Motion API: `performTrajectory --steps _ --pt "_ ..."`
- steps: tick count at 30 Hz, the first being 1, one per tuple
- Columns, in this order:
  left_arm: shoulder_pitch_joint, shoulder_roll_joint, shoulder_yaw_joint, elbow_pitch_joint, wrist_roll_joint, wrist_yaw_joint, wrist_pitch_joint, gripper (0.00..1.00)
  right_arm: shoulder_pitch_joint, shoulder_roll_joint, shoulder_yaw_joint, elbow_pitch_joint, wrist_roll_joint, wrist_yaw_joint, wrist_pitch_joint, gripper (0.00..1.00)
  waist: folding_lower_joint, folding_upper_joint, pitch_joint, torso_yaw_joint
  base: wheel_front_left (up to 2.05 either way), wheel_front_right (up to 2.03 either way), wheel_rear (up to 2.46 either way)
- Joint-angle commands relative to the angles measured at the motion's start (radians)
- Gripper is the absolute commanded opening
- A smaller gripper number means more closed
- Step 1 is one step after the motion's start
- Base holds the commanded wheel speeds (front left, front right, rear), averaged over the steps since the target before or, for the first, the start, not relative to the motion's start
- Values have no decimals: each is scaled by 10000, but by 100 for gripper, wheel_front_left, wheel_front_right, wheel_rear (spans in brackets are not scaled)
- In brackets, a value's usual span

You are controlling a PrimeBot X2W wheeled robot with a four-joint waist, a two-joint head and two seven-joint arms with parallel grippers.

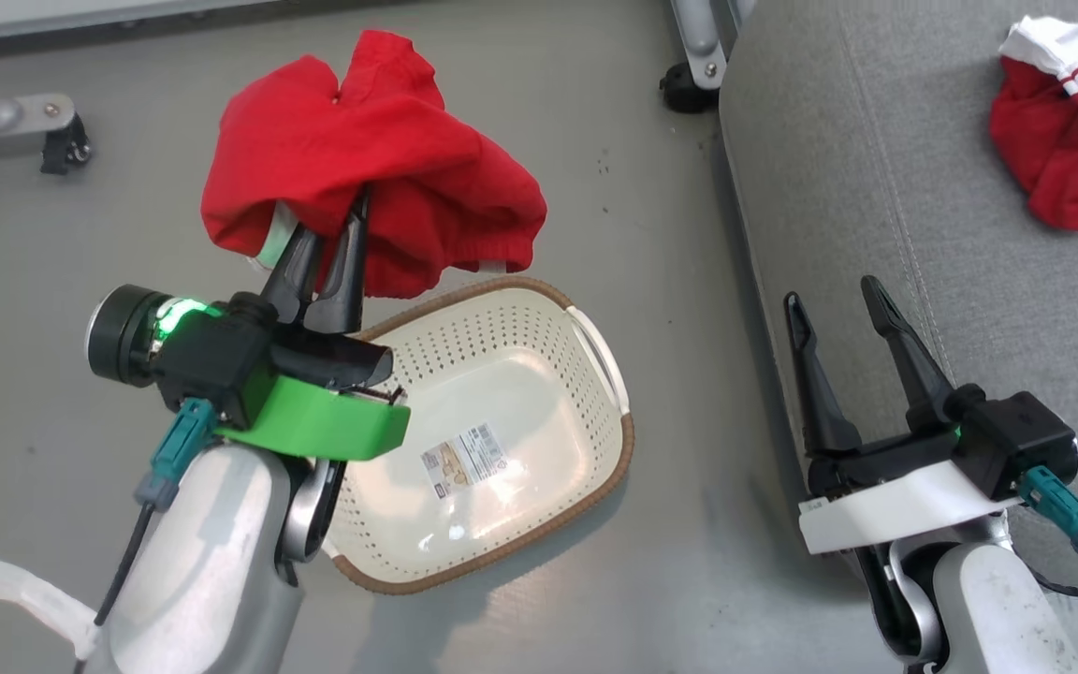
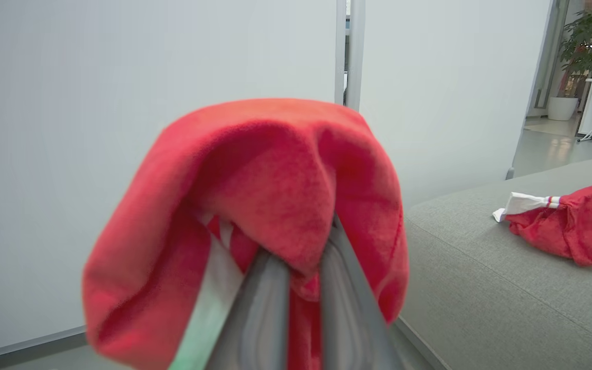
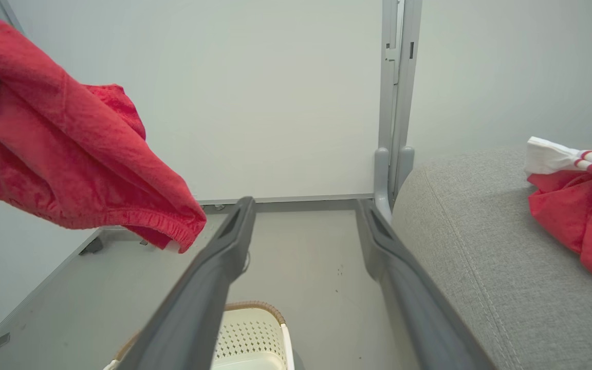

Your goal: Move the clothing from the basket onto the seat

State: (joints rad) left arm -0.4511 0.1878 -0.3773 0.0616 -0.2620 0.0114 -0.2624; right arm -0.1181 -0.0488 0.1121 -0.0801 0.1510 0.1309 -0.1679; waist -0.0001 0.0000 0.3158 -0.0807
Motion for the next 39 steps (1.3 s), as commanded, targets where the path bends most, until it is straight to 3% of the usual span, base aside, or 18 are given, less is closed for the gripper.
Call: performTrajectory --steps 1,15,26,39 --pt "249 -23 124 -276 27 -4 -35 0 200 -30 3 -82 -72 -3 80 100 1 0 -677 367 0 0 0" --pt "2140 -285 357 -1896 -248 -172 -34 0 1030 -105 309 -512 -129 -3 759 100 1 0 -1779 244 0 0 0" --pt "3222 -134 246 -2063 -314 -16 -34 0 1496 -75 565 -546 60 -3 1033 100 1 0 -2237 149 0 0 0" --pt "3206 -19 144 -2084 -328 71 14 0 1475 -59 811 -443 163 -3 1107 100 1 0 -2357 112 0 0 0"
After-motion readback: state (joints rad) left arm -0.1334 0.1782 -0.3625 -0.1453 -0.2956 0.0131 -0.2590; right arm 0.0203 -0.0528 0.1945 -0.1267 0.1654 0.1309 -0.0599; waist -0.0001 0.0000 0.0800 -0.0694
